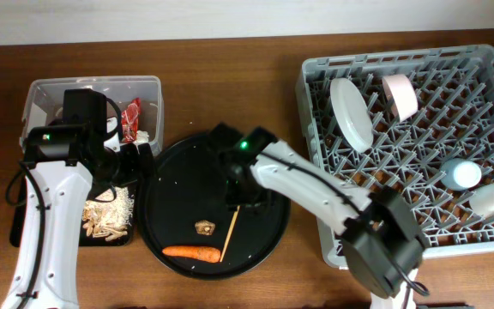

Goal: Sort waste into correct bins and load items into the dishwasher rack
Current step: 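Grasp the wooden chopstick with the right gripper and place it in the rack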

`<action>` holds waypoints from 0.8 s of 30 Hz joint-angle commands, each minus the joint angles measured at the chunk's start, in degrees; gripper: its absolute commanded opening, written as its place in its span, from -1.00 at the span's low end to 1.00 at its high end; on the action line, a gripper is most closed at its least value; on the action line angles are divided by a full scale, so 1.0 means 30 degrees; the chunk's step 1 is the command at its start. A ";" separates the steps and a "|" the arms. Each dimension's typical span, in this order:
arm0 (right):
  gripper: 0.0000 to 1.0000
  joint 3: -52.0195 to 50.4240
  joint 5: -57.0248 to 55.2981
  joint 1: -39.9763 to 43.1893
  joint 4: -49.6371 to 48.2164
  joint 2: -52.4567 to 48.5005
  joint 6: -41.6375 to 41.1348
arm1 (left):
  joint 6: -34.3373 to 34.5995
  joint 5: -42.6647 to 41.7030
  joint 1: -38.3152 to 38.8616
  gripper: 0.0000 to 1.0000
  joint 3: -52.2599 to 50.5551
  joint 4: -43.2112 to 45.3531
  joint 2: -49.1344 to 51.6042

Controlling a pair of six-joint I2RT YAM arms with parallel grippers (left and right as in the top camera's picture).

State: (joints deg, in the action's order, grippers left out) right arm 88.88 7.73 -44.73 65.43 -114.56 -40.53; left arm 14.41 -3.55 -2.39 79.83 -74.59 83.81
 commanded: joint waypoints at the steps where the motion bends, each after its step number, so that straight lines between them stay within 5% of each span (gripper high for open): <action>1: 0.12 -0.1399 0.1421 -0.0532 -0.2295 -0.0335 -0.1829 | 0.0168 0.0211 -0.0095 0.95 0.0007 -0.0015 0.0066; 9: 0.17 -0.3599 0.0991 -0.0852 -0.5654 -0.0415 -0.3679 | 0.0168 0.0204 -0.0095 0.95 0.0007 -0.0015 0.0066; 15: -0.42 -0.3738 -0.0823 -0.0852 -0.5807 -0.0452 -0.4109 | 0.0168 0.0204 -0.0095 0.95 0.0007 -0.0029 0.0066; 24: -0.51 -0.3730 -0.1311 -0.0831 -0.4976 -0.1260 -0.5348 | 0.0168 0.0204 -0.0095 0.95 0.0007 -0.0022 0.0066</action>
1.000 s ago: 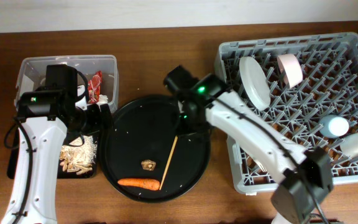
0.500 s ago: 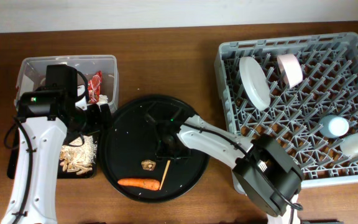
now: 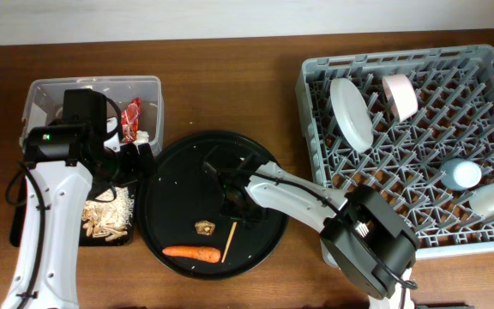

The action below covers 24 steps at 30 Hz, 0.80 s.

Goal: Sort waste into correct bins and load items into the dishwasher rack
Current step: 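Grasp the wooden chopstick with the right gripper and place it in the rack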

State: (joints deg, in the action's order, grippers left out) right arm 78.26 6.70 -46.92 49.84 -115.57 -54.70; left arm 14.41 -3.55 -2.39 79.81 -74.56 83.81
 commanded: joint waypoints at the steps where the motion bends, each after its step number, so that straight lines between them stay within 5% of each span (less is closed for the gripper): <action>1: -0.50 -0.0189 -0.0976 -0.0080 0.0182 -0.0925 -0.0903 | 0.0168 0.0204 -0.0095 0.95 0.0015 -0.0022 0.0066; 12: -0.37 -0.0197 -0.0911 -0.0102 -0.1953 -0.0933 -0.0947 | 0.0168 0.0204 -0.0095 0.95 0.0015 -0.0029 0.0066; 18: -0.89 -0.0197 -0.1115 -0.0102 -0.1035 -0.1013 -0.0933 | 0.0168 0.0211 -0.0095 0.95 0.0015 -0.0022 0.0066; 24: -0.92 0.0189 -0.1326 0.0984 0.0291 -0.0517 0.0903 | 0.0022 0.0495 -0.0095 0.95 0.0015 -0.0182 0.0066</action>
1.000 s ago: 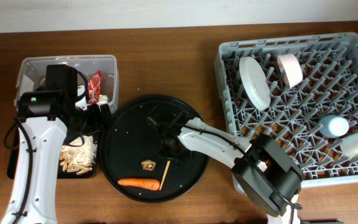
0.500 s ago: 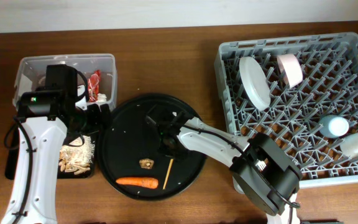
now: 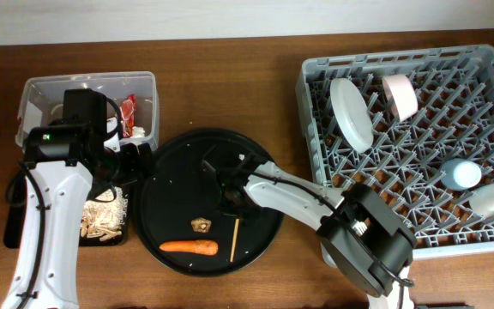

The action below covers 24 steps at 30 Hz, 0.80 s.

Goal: Sort waste into correct bins and load items into the dishwasher rack
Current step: 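Grasp the wooden chopstick with the right gripper and place it in the rack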

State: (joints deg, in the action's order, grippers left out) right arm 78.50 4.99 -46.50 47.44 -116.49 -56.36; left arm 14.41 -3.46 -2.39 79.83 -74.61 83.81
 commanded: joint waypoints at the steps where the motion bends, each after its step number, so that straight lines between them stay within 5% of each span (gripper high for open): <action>1: -0.92 0.0408 -0.0976 0.1333 0.1843 0.0117 0.1872 | 0.0022 0.0466 -0.0095 0.95 0.0007 -0.0226 0.0066; 11: -0.92 0.4954 -0.1603 0.6994 0.9923 0.5457 1.1548 | 0.0029 0.0466 -0.0095 0.95 0.0007 -0.0160 0.0066; 17: -0.91 0.4466 -0.1581 1.0360 1.1927 0.5923 1.3755 | 0.0029 0.0459 -0.0095 0.95 0.0007 -0.0160 0.0066; 24: -0.91 0.1275 -0.1537 1.0389 1.0739 0.5894 1.4710 | 0.0036 0.0459 -0.0095 0.95 0.0007 -0.0262 0.0066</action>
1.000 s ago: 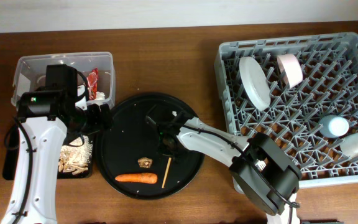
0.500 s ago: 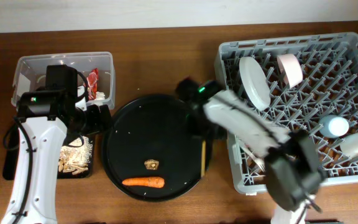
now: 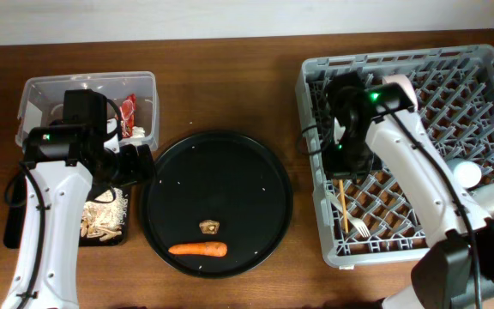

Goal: Sort waste into correct bins and load items into the dishwasher rack

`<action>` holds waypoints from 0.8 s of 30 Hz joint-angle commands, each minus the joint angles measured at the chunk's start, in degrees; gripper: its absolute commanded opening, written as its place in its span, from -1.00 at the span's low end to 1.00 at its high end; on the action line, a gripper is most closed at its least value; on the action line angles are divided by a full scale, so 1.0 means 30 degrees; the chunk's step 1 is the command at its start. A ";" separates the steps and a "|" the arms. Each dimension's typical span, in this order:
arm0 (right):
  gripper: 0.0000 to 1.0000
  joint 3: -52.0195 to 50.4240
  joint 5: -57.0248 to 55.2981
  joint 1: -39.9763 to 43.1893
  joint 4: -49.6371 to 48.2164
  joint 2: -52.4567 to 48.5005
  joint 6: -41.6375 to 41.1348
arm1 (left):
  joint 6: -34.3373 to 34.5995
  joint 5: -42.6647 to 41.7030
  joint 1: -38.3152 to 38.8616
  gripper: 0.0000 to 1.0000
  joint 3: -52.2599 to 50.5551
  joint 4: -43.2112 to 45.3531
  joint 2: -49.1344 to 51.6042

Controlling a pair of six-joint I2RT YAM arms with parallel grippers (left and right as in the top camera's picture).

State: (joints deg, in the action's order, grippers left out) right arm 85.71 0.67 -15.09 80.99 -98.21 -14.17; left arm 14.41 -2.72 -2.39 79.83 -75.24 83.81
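Note:
My right gripper [image 3: 343, 168] hangs over the left side of the grey dishwasher rack [image 3: 418, 53] and looks open. Just below it a wooden-handled fork [image 3: 346, 206] lies in the rack, tines toward the front. The black round tray [image 3: 230, 172] holds a carrot [image 3: 197, 250] and a small brown food scrap [image 3: 208, 227]. My left gripper [image 3: 135, 163] sits at the tray's left rim; its jaws are not readable. The white plate in the rack is hidden under my right arm.
A clear bin [image 3: 148, 81] holding a red wrapper [image 3: 129, 116] stands at the back left. In front of it is a black bin with pale food scraps [image 3: 101, 219]. The rack also holds a pink cup [image 3: 399, 86] and two bottles [image 3: 467, 172].
My right gripper has moved from the middle of the tray to the left side of the rack. The wooden-handled fork is gone from the tray and now lies in the rack. The left arm stayed.
The right gripper stood over the tray's middle at all three earlier moments, with the fork lying next to the carrot. The tray and both bins shifted a little between the second and third. Now the fork lies in the rack; carrot and scrap stay on the tray.

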 commanded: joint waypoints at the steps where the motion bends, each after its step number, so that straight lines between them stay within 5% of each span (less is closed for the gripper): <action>1: -0.90 -0.1341 -0.0095 -0.0087 -0.0597 -0.0197 0.0641 | 0.0036 0.0211 -0.0095 0.95 0.0007 -0.0029 0.0073; 5: -0.83 -0.1574 -0.0095 -0.0087 -0.0772 -0.0204 0.0648 | 0.0036 0.0211 -0.0095 0.95 0.0007 -0.0029 0.0073; 6: -0.42 -0.1574 -0.0102 -0.0080 -0.0780 -0.0204 0.0648 | 0.0036 0.0211 -0.0095 0.95 0.0007 -0.0058 0.0073; 8: -0.20 -0.1566 -0.0102 -0.0087 -0.0641 -0.0197 0.0648 | 0.0029 0.0211 -0.0095 0.95 0.0007 -0.0102 0.0073; 10: 0.71 -0.1443 -0.0117 -0.0080 -0.0007 -0.0117 0.0641 | 0.0036 0.0211 -0.0095 0.95 0.0007 -0.0095 0.0073; 11: 0.82 -0.1341 -0.0182 -0.0066 0.0590 0.0124 0.0554 | 0.0029 0.0219 -0.0095 0.95 0.0007 -0.0095 0.0073; 24: 0.73 -0.3927 -0.0459 -0.0080 0.2725 0.0780 0.0146 | 0.0029 0.0219 -0.0095 0.95 0.0007 -0.0124 0.0073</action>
State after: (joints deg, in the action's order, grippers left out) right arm 78.11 -0.03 -15.09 90.19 -96.90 -13.37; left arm 14.41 -2.70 -2.39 79.83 -75.48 83.81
